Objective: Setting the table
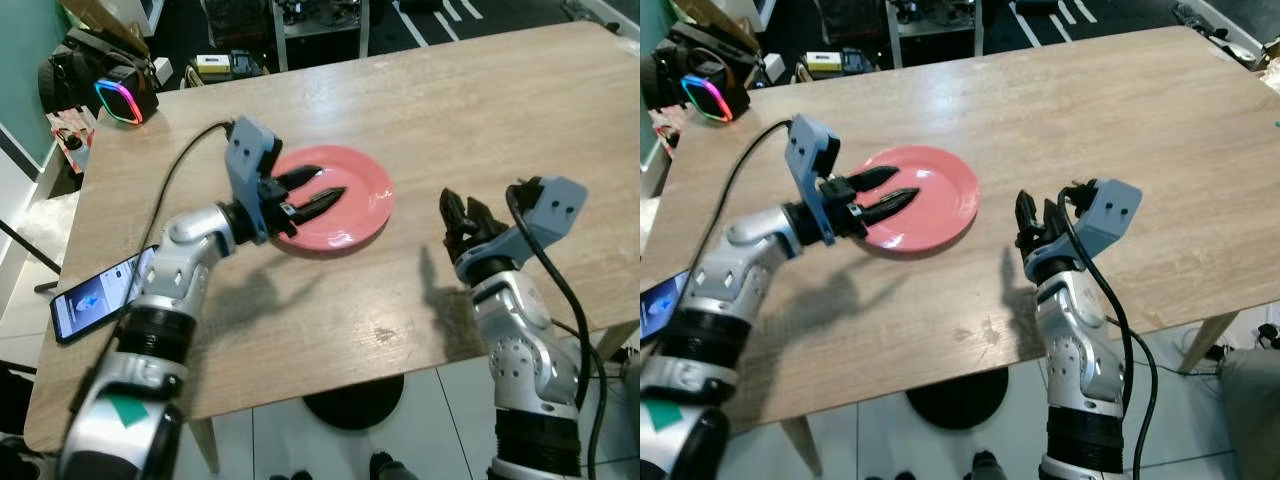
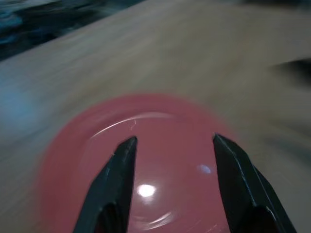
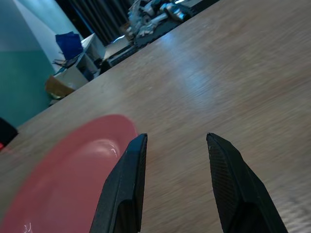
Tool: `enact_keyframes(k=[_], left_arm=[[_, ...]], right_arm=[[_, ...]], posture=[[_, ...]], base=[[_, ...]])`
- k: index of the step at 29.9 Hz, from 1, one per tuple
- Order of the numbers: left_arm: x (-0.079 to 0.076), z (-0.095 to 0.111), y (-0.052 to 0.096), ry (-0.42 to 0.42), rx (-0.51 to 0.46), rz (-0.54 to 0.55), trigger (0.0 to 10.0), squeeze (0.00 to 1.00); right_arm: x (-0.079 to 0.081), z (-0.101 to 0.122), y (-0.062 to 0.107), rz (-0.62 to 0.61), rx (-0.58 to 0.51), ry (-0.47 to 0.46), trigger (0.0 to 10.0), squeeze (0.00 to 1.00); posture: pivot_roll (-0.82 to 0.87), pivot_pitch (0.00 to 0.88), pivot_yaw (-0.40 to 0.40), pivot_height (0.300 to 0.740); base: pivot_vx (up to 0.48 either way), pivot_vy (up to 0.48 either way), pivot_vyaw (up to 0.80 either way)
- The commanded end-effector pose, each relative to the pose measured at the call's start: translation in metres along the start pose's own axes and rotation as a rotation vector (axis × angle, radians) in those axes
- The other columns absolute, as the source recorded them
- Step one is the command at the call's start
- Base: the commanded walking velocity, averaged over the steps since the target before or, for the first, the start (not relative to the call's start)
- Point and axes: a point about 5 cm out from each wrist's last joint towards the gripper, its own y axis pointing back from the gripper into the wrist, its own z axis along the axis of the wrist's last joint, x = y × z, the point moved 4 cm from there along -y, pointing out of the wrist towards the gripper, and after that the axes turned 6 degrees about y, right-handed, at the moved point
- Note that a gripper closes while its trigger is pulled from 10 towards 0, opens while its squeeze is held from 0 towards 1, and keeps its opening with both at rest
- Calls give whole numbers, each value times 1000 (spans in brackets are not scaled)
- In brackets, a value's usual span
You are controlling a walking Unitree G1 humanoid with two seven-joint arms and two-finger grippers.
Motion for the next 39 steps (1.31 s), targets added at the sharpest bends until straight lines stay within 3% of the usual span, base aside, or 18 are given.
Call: enact_keyframes(k=[1, 6, 13, 15, 16, 19, 22, 24, 27, 28, 32, 36, 39], left_arm=[[11, -24, 5, -6, 102, 72, 10000, 0], [49, -49, 24, -47, 340, 254, 10000, 0], [55, -48, 25, -127, 368, 244, 10000, 0], [56, -44, 19, -211, 356, 237, 10000, 0], [56, -44, 19, -211, 356, 237, 10000, 0], [52, -31, 8, -302, 299, 213, 10000, 0], [43, -23, 2, -320, 248, 164, 10000, 0], [25, -13, -9, -335, 175, 69, 10000, 0], [17, -11, -13, -339, 152, 33, 10000, 0], [6, -13, -20, -350, 148, -7, 10000, 0], [-13, -29, -34, -366, 196, -65, 10000, 0], [-13, -39, -36, -377, 244, -60, 10000, 0], [-5, -47, -33, -417, 314, -40, 10000, 0]], right_arm=[[-3, 0, 4, -11, -4, 7, 10000, 0], [-8, 3, 7, -24, -13, 16, 10000, 0], [-10, 5, 9, -27, -17, 19, 10000, 0], [-9, 5, 10, -28, -21, 22, 10000, 0], [-9, 5, 10, -28, -21, 22, 10000, 0], [-8, 7, 13, -27, -29, 22, 10000, 0], [-7, 7, 15, -26, -32, 23, 10000, 0], [-6, 7, 17, -26, -31, 26, 10000, 0], [-6, 6, 18, -26, -30, 26, 10000, 0], [-5, 6, 18, -23, -29, 31, 10000, 0], [-1, 9, 19, -11, -36, 60, 10000, 0], [-2, 16, 21, -8, -53, 92, 10000, 0], [-8, 34, 30, -6, -88, 158, 10000, 0]], posture=[[-153, 196, 154, 740], [-151, 196, 151, 740], [-148, 196, 150, 740], [-157, 199, 154, 740], [-157, 199, 154, 740], [-166, 205, 160, 740], [-170, 206, 163, 740], [-171, 208, 162, 740], [-172, 208, 162, 740], [-179, 208, 164, 740], [-193, 210, 173, 740], [-213, 216, 196, 740], [-236, 225, 226, 740]], base=[[0, 0, 0], [0, 0, 0], [0, 0, 0], [0, 0, 0], [0, 0, 0], [0, 0, 0], [0, 0, 0], [0, 0, 0], [0, 0, 0], [0, 0, 0], [0, 0, 0], [0, 0, 0], [0, 0, 0]])
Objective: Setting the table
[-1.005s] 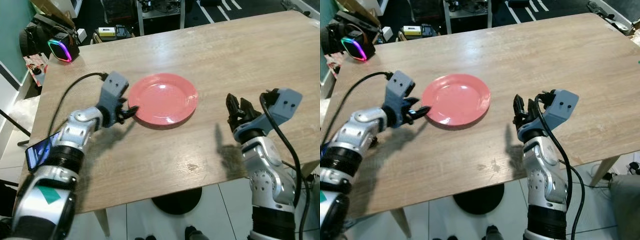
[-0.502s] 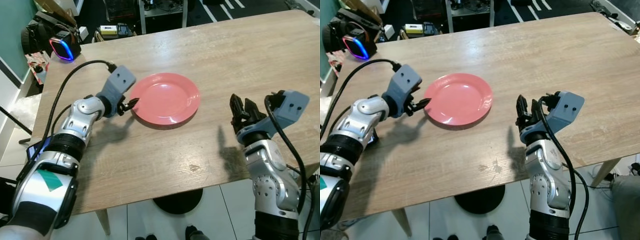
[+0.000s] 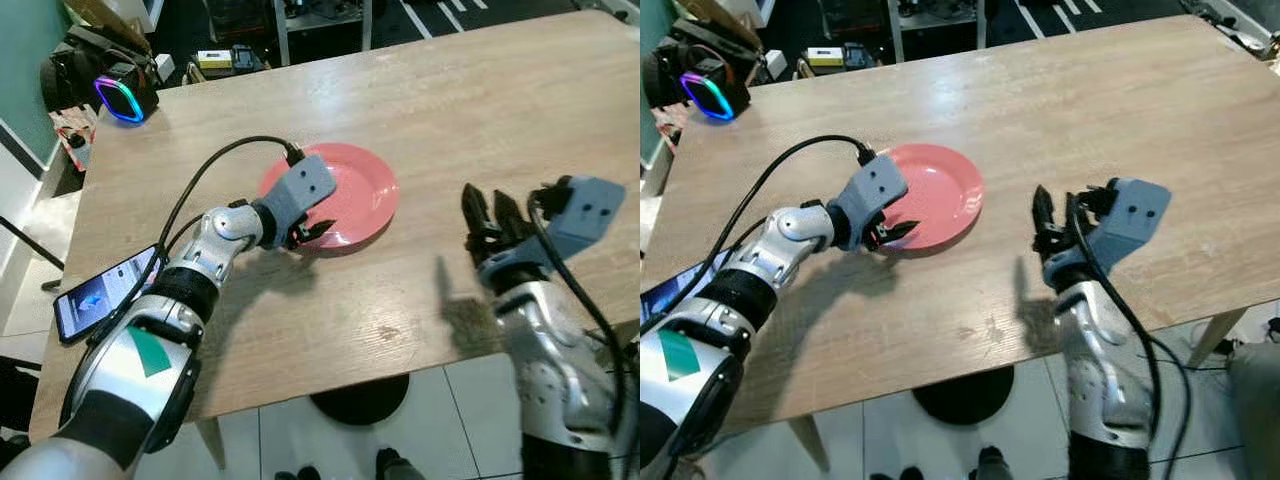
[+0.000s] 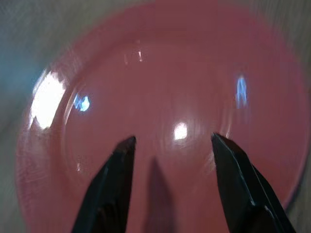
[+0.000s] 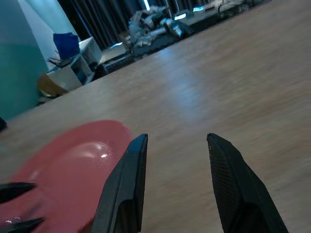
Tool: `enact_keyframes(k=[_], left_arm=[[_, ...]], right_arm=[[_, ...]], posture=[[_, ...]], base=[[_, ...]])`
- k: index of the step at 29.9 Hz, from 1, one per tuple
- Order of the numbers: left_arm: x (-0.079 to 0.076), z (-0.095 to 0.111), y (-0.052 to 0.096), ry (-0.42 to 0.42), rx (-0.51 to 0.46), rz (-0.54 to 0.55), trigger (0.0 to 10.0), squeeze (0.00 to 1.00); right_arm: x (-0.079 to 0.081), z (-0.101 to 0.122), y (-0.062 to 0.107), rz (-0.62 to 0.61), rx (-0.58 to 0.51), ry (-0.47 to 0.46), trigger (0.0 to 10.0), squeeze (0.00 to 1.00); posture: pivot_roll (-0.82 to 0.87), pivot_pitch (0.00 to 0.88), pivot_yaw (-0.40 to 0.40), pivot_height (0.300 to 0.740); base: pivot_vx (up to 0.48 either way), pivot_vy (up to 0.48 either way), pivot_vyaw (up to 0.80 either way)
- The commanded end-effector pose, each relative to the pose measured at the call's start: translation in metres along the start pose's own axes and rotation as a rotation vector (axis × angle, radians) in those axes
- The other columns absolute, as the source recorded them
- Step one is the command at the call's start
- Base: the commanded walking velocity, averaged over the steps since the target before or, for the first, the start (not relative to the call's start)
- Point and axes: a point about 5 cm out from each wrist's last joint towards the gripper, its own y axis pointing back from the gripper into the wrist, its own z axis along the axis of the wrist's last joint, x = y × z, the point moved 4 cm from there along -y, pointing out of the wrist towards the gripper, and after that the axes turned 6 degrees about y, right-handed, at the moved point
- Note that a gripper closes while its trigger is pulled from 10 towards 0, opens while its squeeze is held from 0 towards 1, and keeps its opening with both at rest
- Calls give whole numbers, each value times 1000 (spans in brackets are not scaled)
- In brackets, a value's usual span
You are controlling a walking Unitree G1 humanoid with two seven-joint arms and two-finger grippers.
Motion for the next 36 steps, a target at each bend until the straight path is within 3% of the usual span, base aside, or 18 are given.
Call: enact_keyframes(k=[1, 6, 8, 17, 20, 23, 26, 36], left_arm=[[4, -14, 5, -27, 67, 5, 10000, 0], [10, -15, 8, -26, 90, 1, 10000, 0], [3, -24, 10, 12, 135, -73, 10000, 0], [-22, -26, 6, 40, 140, -251, 10000, 0], [-42, -15, 1, 71, 94, -382, 10000, 0], [-55, -3, -6, 122, 46, -431, 10000, 0], [-58, -1, -8, 142, 34, -441, 10000, 0], [-94, 48, -24, 312, -182, -554, 10000, 0]], right_arm=[[-6, 10, 7, -7, -18, 30, 10000, 0], [-25, 23, 13, -45, -46, 93, 10000, 0], [-39, 24, 15, -99, -53, 113, 10000, 0], [-36, 24, 14, -110, -62, 104, 10000, 0], [-33, 24, 14, -102, -56, 97, 10000, 0], [-32, 23, 13, -96, -50, 89, 10000, 0], [-31, 22, 12, -94, -49, 87, 10000, 0], [-21, 14, 8, -66, -34, 62, 10000, 0]], posture=[[-240, 227, 234, 740], [-247, 232, 260, 740], [-242, 228, 268, 740], [-237, 216, 274, 740], [-232, 212, 269, 740], [-229, 208, 263, 740], [-228, 207, 260, 740], [-221, 198, 247, 740]], base=[[0, 0, 0], [0, 0, 0], [0, 0, 0], [0, 0, 0], [0, 0, 0], [0, 0, 0], [0, 0, 0], [0, 0, 0]])
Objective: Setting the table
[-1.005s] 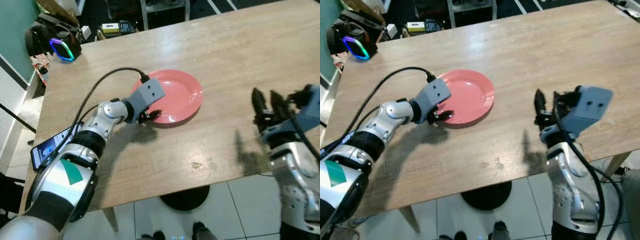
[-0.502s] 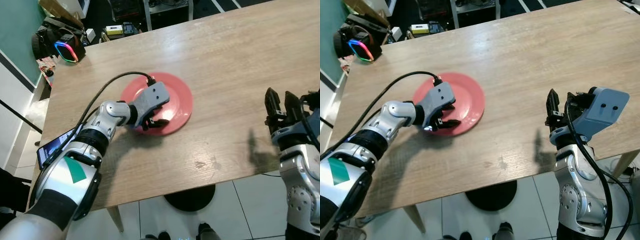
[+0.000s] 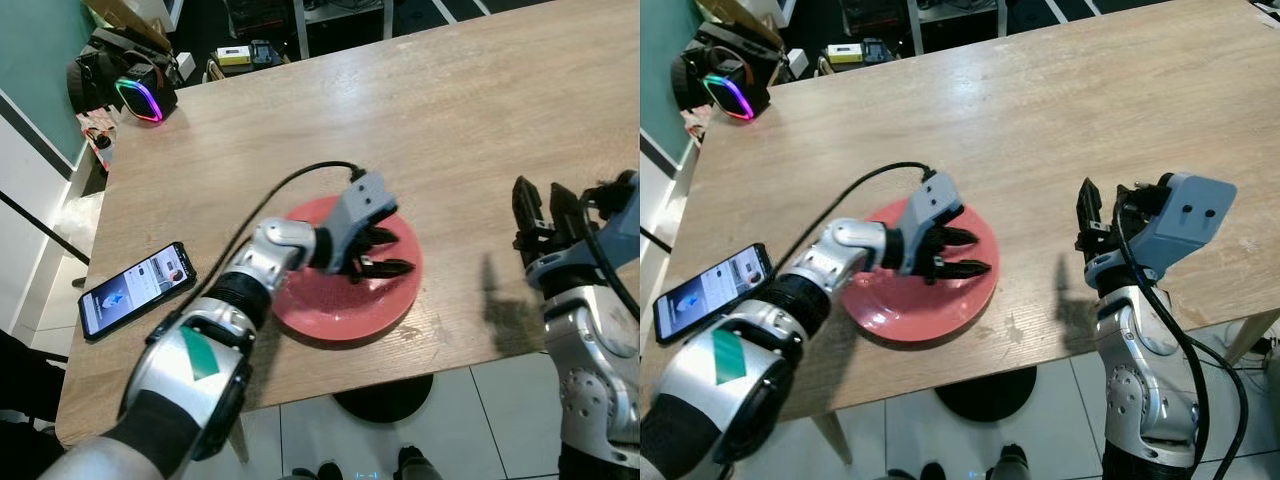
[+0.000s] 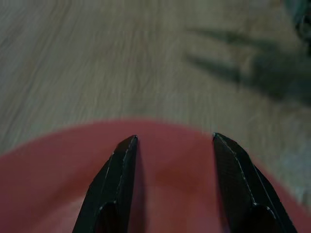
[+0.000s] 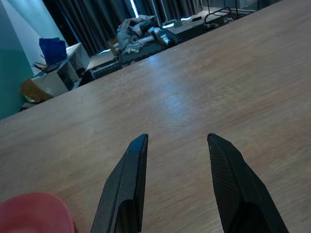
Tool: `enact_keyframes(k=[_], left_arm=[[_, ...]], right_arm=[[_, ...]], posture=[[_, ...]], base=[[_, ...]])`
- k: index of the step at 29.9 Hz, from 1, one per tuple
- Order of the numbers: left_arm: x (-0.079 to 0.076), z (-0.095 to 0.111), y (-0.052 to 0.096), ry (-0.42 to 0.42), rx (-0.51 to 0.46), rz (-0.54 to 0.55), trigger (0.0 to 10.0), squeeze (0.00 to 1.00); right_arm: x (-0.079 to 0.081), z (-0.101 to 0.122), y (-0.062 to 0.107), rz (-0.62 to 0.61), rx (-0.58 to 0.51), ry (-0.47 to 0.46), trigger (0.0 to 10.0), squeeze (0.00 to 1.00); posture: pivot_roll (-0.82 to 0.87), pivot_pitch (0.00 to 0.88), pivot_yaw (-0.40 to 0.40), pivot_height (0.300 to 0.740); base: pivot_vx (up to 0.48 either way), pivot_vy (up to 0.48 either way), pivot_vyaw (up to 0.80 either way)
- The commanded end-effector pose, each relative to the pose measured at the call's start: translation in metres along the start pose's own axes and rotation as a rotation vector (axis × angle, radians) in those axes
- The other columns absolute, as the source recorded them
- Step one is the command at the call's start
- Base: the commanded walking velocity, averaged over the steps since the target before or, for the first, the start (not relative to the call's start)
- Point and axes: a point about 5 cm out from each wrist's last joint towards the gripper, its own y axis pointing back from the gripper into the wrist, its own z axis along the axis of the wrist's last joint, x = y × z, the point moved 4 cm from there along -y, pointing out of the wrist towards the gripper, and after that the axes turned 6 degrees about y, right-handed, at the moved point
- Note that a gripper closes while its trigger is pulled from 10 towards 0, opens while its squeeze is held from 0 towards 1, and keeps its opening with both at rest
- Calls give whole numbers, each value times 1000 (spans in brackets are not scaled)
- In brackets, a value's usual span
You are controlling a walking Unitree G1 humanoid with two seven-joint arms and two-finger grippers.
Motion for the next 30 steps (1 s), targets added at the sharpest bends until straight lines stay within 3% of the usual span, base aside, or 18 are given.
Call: enact_keyframes(k=[1, 7, 8, 9, 10, 14, 16, 18, 20, 21, 22, 23, 24, 28, 30], left_arm=[[-3, 0, 0, 47, -31, -23, 10000, 0], [-5, 19, -3, 56, -123, -42, 10000, 0], [-2, 48, 4, 34, -225, -61, 10000, 0], [0, 61, 9, 16, -270, -63, 10000, 0], [0, 61, 9, 16, -270, -63, 10000, 0], [8, 102, 32, -94, -382, -10, 10000, 0], [9, 106, 35, -113, -392, 1, 10000, 0], [14, 109, 50, -177, -406, 91, 10000, 0], [14, 109, 50, -177, -406, 91, 10000, 0], [16, 107, 59, -218, -407, 159, 10000, 0], [16, 107, 59, -218, -407, 159, 10000, 0], [25, 105, 67, -203, -432, 280, 10000, 0], [25, 105, 67, -203, -432, 280, 10000, 0], [50, 105, 85, -62, -481, 522, 10000, 0], [59, 104, 93, -46, -484, 618, 10000, 0]], right_arm=[[2, -4, 1, 2, 9, -11, 10000, 0], [6, -6, 1, 9, 11, -19, 10000, 0], [8, -8, 1, 13, 15, -25, 10000, 0], [9, -10, 1, 15, 17, -28, 10000, 0], [9, -10, 1, 15, 17, -28, 10000, 0], [14, -14, 2, 20, 21, -43, 10000, 0], [15, -15, 2, 21, 21, -48, 10000, 0], [22, -20, 1, 28, 23, -70, 10000, 0], [22, -20, 1, 28, 23, -70, 10000, 0], [27, -22, 0, 36, 22, -82, 10000, 0], [27, -22, 0, 36, 22, -82, 10000, 0], [32, -24, -1, 46, 21, -90, 10000, 0], [32, -24, -1, 46, 21, -90, 10000, 0], [35, -25, -4, 56, 17, -97, 10000, 0], [35, -25, -4, 55, 14, -96, 10000, 0]], posture=[[-221, 198, 247, 740], [-218, 193, 245, 740], [-212, 189, 244, 740], [-210, 188, 244, 740], [-210, 188, 244, 740], [-187, 173, 246, 740], [-184, 171, 246, 740], [-167, 158, 243, 740], [-167, 158, 243, 740], [-158, 148, 241, 740], [-158, 148, 241, 740], [-151, 138, 239, 740], [-151, 138, 239, 740], [-152, 133, 236, 740], [-153, 132, 236, 740]], base=[[0, 0, 0], [0, 0, 0], [0, 0, 0], [0, 0, 0], [0, 0, 0], [0, 0, 0], [0, 0, 0], [0, 0, 0], [0, 0, 0], [0, 0, 0], [0, 0, 0], [0, 0, 0], [0, 0, 0], [0, 0, 0], [0, 0, 0]])
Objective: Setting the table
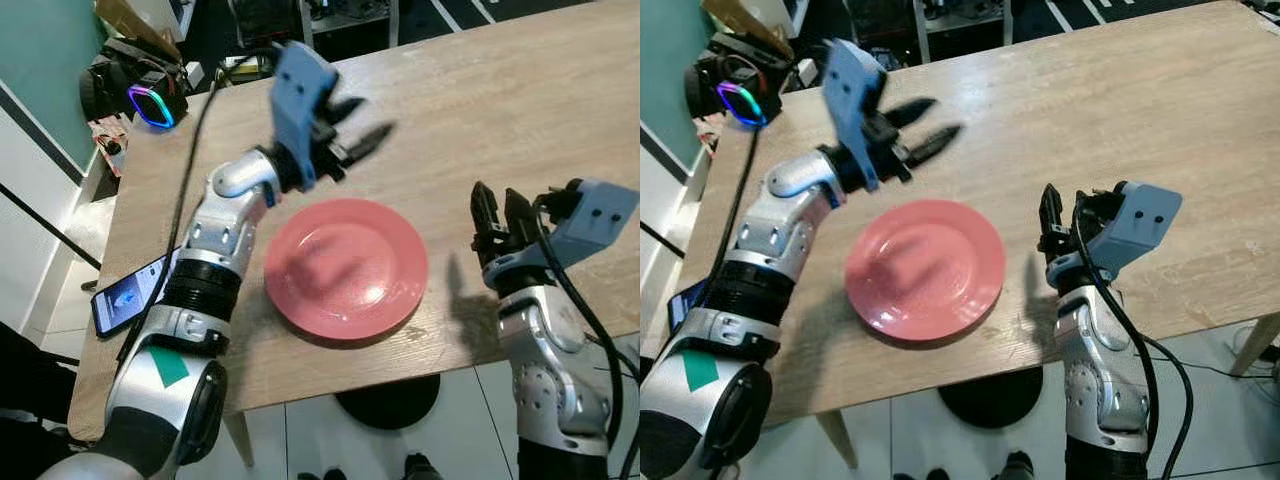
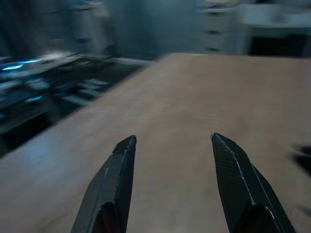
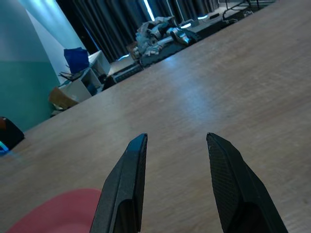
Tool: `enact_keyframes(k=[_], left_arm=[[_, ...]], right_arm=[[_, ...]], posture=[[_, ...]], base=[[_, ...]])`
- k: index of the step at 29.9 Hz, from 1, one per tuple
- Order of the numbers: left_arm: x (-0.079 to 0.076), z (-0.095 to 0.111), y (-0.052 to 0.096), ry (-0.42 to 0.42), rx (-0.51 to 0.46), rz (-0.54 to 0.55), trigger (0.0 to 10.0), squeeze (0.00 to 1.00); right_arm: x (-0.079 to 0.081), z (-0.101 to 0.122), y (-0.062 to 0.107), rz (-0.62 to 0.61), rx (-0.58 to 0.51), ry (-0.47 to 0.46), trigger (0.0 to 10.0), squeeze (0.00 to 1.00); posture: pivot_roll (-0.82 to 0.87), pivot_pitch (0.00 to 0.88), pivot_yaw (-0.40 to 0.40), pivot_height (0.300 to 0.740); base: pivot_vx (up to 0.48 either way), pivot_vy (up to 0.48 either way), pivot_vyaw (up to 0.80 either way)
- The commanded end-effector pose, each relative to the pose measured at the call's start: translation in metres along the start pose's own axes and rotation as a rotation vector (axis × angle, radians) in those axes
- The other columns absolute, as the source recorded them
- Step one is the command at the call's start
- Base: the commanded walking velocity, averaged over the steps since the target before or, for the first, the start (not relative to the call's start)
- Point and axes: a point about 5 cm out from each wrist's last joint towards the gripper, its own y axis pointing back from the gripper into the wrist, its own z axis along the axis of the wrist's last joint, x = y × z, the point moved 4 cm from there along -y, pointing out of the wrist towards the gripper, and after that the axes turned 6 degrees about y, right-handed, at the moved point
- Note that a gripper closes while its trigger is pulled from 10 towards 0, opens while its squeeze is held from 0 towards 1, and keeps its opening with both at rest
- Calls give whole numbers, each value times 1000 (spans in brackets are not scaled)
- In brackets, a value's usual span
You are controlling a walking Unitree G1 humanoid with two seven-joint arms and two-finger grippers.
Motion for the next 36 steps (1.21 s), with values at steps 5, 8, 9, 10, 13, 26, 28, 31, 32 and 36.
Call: enact_keyframes(k=[5, 8, 9, 10, 13, 26, 28, 31, 32, 36], left_arm=[[22, -1, 7, -29, 25, 152, 10000, 0], [25, 2, 7, -38, 15, 178, 10000, 0], [25, 2, 7, -38, 15, 178, 10000, 0], [26, 2, 7, -39, 15, 180, 10000, 0], [26, 3, 7, -43, 15, 190, 10000, 0], [28, 2, 7, -53, 13, 224, 10000, 0], [29, 2, 7, -53, 15, 227, 10000, 0], [29, 3, 6, -38, 12, 230, 10000, 0], [29, 3, 6, -37, 11, 233, 10000, 0], [26, 2, 5, -40, 10, 214, 10000, 0]], right_arm=[[1, -5, 2, 4, 9, -4, 10000, 0], [-1, -5, 2, 0, 7, -1, 10000, 0], [-1, -5, 2, 0, 7, -1, 10000, 0], [-1, -5, 2, 0, 7, -1, 10000, 0], [0, -6, 2, 0, 7, 1, 10000, 0], [1, -7, 2, 5, 4, 2, 10000, 0], [1, -7, 2, 5, 4, 2, 10000, 0], [1, -7, 2, 5, 4, 2, 10000, 0], [1, -7, 2, 5, 4, 2, 10000, 0], [0, -7, 2, 4, 3, 4, 10000, 0]], posture=[[-157, 128, 238, 740], [-158, 127, 238, 740], [-158, 127, 238, 740], [-158, 127, 238, 740], [-158, 125, 237, 740], [-158, 126, 237, 740], [-158, 126, 237, 740], [-158, 127, 237, 740], [-158, 127, 237, 740], [-159, 128, 237, 740]], base=[[0, 0, 0], [0, 0, 0], [0, 0, 0], [0, 0, 0], [0, 0, 0], [0, -267, 0], [0, -472, 0], [0, -315, 0], [0, 0, 0], [0, 0, 0]])
